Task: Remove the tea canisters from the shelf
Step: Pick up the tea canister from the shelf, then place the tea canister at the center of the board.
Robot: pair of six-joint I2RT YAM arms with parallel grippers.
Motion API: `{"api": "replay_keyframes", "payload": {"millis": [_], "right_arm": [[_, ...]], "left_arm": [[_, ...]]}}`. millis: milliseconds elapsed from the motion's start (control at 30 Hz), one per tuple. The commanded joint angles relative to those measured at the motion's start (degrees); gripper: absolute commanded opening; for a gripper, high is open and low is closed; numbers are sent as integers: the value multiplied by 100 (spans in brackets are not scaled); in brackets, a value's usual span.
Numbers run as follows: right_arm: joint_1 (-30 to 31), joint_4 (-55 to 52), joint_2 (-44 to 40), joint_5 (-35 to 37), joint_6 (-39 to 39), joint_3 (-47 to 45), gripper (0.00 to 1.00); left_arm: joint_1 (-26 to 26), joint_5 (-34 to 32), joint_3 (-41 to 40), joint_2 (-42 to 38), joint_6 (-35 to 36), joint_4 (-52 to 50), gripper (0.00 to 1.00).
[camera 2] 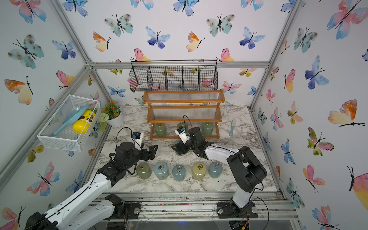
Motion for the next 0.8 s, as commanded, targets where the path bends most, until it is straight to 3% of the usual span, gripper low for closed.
{"api": "replay_keyframes", "payload": {"millis": [0, 767], "right_arm": [[75, 706, 58, -14, 198, -66, 60], [115, 801, 736, -468, -544, -60, 62]], "left_arm": [[29, -81, -59, -64, 15, -77, 99], [25, -102, -41, -90, 56, -171, 99]]}}
